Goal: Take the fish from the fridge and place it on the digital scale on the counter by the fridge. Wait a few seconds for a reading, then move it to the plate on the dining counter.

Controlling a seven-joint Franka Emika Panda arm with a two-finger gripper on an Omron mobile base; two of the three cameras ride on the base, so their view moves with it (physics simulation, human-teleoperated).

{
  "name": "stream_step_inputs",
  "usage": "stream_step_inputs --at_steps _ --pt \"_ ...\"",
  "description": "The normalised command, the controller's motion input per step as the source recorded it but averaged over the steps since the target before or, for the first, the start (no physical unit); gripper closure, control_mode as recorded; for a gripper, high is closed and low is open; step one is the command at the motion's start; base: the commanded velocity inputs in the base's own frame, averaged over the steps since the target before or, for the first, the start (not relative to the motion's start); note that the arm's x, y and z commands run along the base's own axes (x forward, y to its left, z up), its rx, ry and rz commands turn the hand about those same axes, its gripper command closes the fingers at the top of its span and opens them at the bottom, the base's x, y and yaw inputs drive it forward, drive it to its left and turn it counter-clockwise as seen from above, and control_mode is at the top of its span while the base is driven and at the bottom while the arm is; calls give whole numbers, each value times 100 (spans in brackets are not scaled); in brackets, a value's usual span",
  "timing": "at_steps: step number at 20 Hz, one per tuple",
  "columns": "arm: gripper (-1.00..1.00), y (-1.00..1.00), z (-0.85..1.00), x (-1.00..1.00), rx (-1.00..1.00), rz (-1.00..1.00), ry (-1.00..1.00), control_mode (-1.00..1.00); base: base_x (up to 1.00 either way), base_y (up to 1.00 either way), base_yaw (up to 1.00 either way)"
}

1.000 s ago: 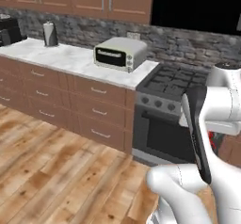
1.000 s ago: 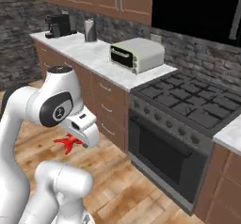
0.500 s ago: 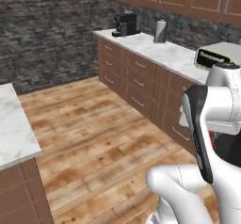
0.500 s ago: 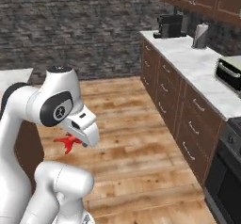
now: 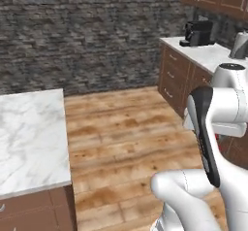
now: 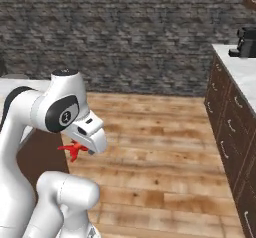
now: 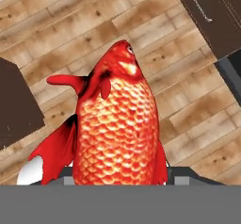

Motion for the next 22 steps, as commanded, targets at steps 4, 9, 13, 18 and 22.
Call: stream_step_inputs --at_steps 4,9,13,18,22 --pt "100 0 0 0 0 0 0 100 100 -39 48" --pt "100 0 0 0 0 0 0 100 100 -46 45" --pt "100 0 0 0 0 0 0 100 100 -50 43" --pt "100 0 0 0 0 0 0 100 100 -52 43" --pt "100 0 0 0 0 0 0 100 100 -58 42"
